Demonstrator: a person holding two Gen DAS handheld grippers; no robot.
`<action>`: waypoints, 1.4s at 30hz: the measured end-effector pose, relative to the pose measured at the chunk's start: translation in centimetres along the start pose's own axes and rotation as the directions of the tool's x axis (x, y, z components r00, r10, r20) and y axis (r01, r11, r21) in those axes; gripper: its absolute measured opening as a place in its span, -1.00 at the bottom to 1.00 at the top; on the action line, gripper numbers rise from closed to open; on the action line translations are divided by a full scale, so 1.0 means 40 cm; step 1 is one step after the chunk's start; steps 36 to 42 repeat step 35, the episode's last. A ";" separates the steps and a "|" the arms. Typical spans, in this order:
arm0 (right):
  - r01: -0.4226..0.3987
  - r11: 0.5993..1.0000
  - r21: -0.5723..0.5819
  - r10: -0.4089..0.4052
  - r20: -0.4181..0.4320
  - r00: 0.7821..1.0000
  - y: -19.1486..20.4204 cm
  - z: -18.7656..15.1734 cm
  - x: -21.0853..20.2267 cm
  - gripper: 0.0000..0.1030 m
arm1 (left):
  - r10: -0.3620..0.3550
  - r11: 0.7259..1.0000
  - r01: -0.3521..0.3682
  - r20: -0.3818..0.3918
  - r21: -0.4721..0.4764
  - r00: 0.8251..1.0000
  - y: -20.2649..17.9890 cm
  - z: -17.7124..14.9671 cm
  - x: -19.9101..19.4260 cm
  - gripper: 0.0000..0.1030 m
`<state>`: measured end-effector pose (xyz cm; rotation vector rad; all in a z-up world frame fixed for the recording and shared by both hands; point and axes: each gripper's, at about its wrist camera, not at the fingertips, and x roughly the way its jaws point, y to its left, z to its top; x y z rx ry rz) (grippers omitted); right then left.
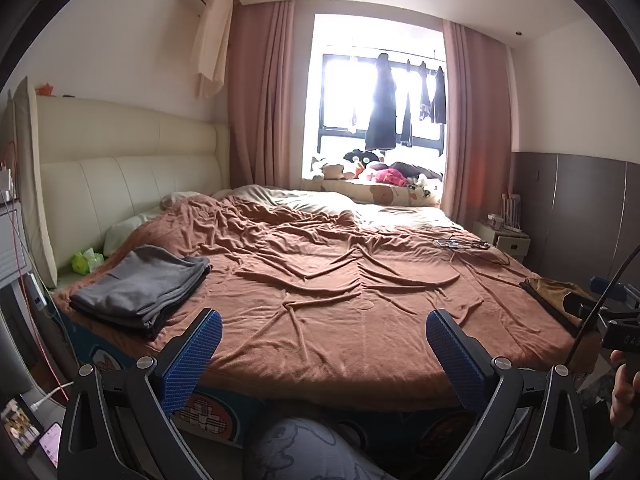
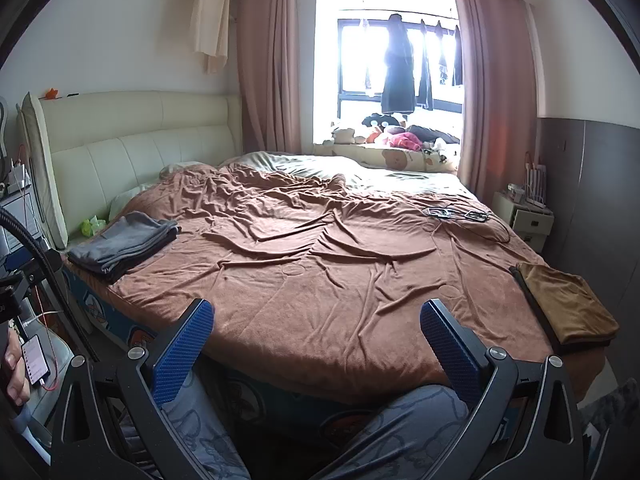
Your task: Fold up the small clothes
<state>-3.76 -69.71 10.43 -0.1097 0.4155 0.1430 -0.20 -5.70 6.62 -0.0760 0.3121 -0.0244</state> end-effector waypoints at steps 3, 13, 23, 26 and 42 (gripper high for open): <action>0.002 1.000 0.002 -0.002 -0.001 1.000 -0.003 0.001 -0.001 1.00 | 0.001 1.000 -0.001 0.000 0.003 1.000 0.000 0.000 0.000 0.99; 0.008 1.000 0.004 -0.008 -0.001 1.000 -0.006 0.002 -0.004 1.00 | -0.003 1.000 0.003 -0.001 0.002 1.000 -0.002 0.000 -0.003 0.99; 0.011 1.000 0.008 -0.011 -0.007 1.000 -0.007 0.004 -0.002 1.00 | -0.002 1.000 0.002 -0.002 -0.003 1.000 -0.006 0.002 -0.003 0.99; 0.012 1.000 0.007 -0.012 -0.007 1.000 -0.005 0.003 -0.003 1.00 | 0.006 1.000 -0.006 0.002 0.006 1.000 -0.010 0.004 -0.001 0.99; 0.015 1.000 0.012 -0.015 -0.003 1.000 -0.014 0.002 0.001 1.00 | -0.008 1.000 0.008 0.007 0.012 1.000 -0.021 0.004 -0.003 0.99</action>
